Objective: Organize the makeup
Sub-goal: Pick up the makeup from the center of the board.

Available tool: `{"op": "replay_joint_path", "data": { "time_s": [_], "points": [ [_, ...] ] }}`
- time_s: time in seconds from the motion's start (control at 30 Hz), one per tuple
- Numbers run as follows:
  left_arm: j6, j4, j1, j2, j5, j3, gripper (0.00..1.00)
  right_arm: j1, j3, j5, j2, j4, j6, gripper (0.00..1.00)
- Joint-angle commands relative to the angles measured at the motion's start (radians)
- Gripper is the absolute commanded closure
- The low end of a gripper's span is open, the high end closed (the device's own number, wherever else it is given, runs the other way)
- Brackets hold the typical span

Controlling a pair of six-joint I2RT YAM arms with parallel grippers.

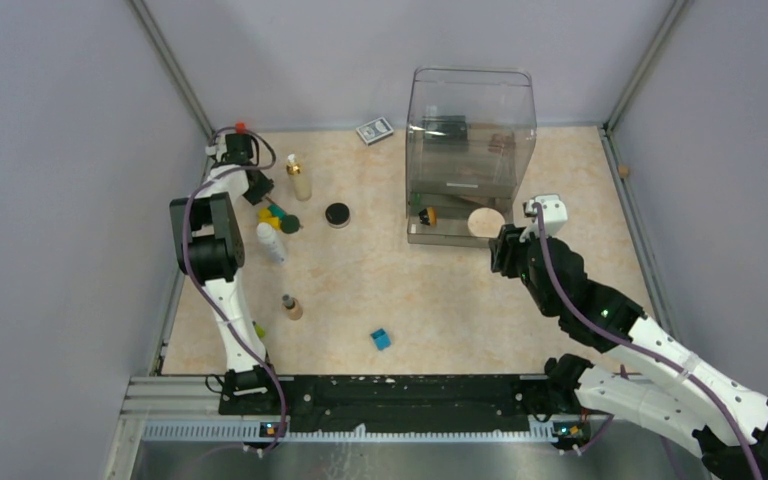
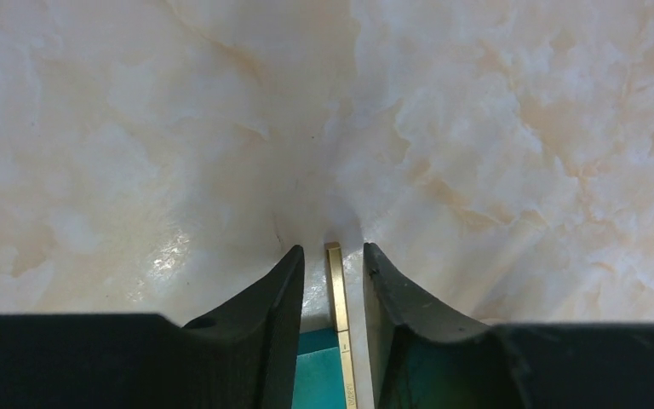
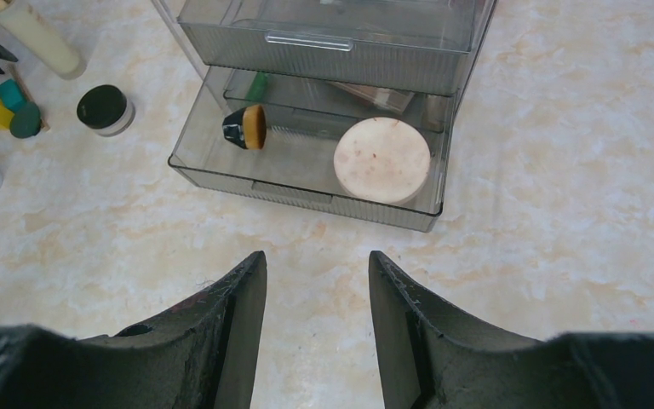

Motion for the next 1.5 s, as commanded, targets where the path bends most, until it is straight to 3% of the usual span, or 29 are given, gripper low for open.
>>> {"op": "replay_joint_path", "data": {
  "time_s": [0.0, 0.37, 0.67, 0.87, 0.93, 1.47],
  "points": [
    [0.031, -0.098, 0.001, 0.019, -0.03, 0.018, 0.61, -0.012, -0.001, 0.004, -0.003, 0.037, -0.006, 0.53],
    [0.085, -0.25, -0.033, 0.106, -0.138, 0.148, 0.66, -0.012, -0.016, -0.001, 0.0, 0.051, -0.006, 0.53],
    [0.074, -0.23, -0.037, 0.113, -0.11, 0.122, 0.65, -0.015, -0.014, 0.006, -0.012, 0.042, -0.012, 0.53],
    [0.057, -0.217, -0.037, 0.102, -0.103, 0.117, 0.94, -0.016, -0.013, 0.008, -0.015, 0.038, -0.012, 0.53],
    [0.048, -0.21, -0.037, 0.09, -0.102, 0.112, 1.0, -0.016, -0.013, 0.008, -0.017, 0.038, -0.012, 0.53],
    [-0.018, -0.051, -0.041, -0.143, 0.051, -0.01, 1.0, -0.016, -0.015, 0.005, -0.018, 0.033, -0.009, 0.52]
  ]
}}
